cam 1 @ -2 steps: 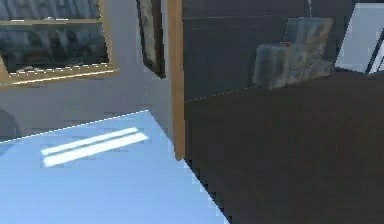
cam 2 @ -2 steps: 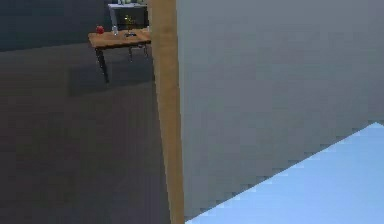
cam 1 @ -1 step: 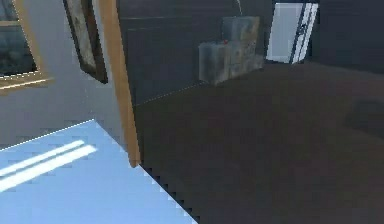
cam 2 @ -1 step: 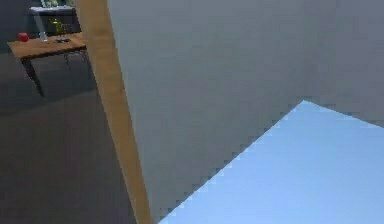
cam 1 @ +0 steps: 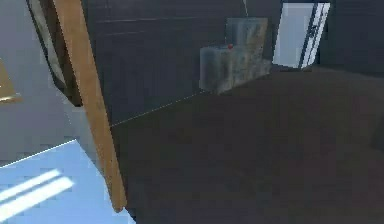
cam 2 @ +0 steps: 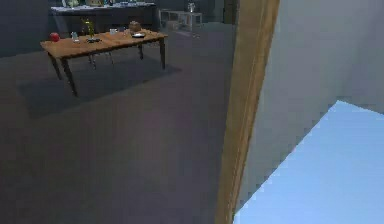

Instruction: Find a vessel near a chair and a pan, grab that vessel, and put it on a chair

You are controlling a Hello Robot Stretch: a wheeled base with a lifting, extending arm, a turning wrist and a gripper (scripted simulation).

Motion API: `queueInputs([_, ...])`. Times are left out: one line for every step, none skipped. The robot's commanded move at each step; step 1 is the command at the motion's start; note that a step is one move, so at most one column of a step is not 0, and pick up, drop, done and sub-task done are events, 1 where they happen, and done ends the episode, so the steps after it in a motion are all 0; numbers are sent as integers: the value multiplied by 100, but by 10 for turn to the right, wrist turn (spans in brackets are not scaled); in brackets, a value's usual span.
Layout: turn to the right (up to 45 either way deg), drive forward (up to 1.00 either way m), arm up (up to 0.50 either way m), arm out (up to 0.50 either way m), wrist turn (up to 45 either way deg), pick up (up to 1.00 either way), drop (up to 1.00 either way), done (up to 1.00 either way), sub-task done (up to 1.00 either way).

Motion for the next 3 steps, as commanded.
queueInputs([450,0,0,0,0,0,0,0,0])
queueInputs([180,0,0,0,0,0,0,0,0])
queueInputs([0,100,0,0,0,0,0,0,0])
